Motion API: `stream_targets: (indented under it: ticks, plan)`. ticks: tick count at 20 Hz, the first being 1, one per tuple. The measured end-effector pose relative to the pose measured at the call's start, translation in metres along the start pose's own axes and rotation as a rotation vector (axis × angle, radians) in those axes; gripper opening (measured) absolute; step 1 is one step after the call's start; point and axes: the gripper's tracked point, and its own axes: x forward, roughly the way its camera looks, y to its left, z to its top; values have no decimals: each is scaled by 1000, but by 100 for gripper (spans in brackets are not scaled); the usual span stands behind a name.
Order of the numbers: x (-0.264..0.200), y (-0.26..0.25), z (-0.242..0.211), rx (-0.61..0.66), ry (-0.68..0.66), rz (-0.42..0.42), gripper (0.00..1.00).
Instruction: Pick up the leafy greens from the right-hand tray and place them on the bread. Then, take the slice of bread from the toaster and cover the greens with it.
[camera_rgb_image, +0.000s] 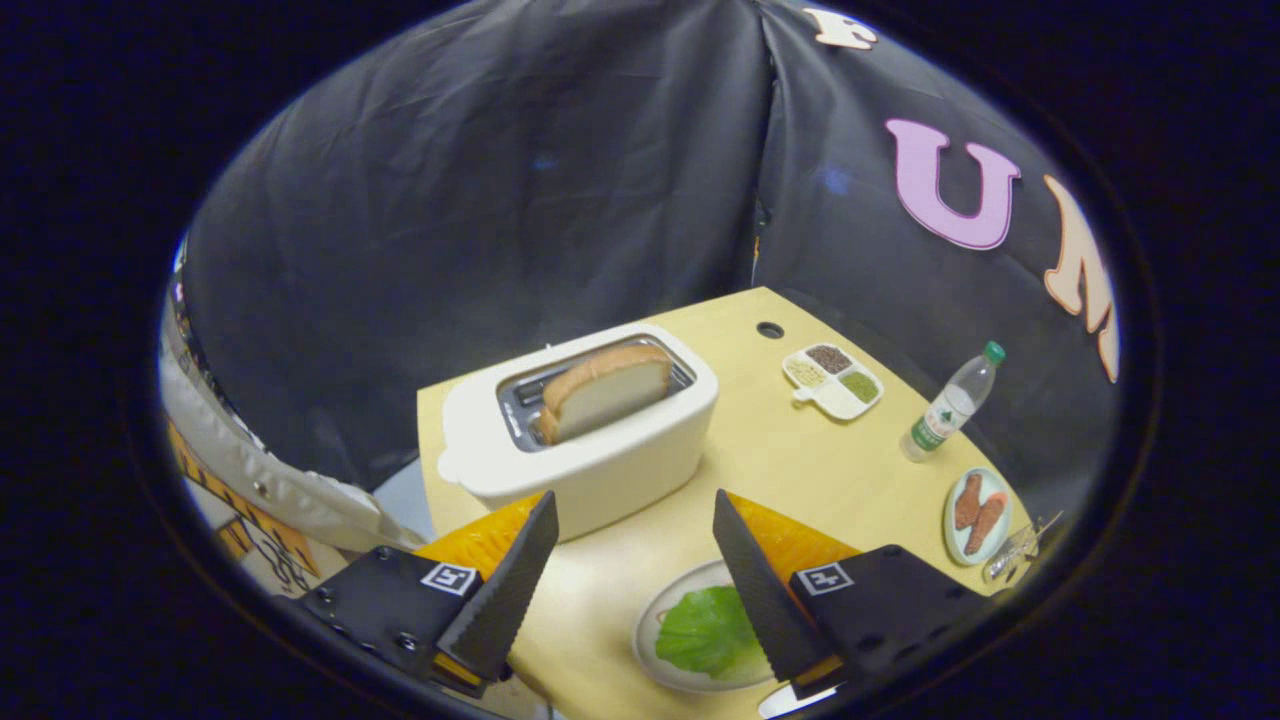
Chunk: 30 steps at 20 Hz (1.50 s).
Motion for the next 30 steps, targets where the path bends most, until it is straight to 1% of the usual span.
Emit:
stream_targets:
  ticks: [3, 6, 11, 16, 20, 25, 30]
  plan:
    - [8, 7, 16, 55, -14, 6, 99]
    - [23, 17, 28, 130, -17, 32, 99]
    - [40, 18, 43, 239, -10, 39, 96]
    - [59, 14, 52, 324, 7, 14, 94]
    - [66, 15, 52, 375, 34, 13, 93]
    - [73, 21, 52, 411, 48, 41, 54]
    - [69, 27, 51, 424, 61, 75, 16]
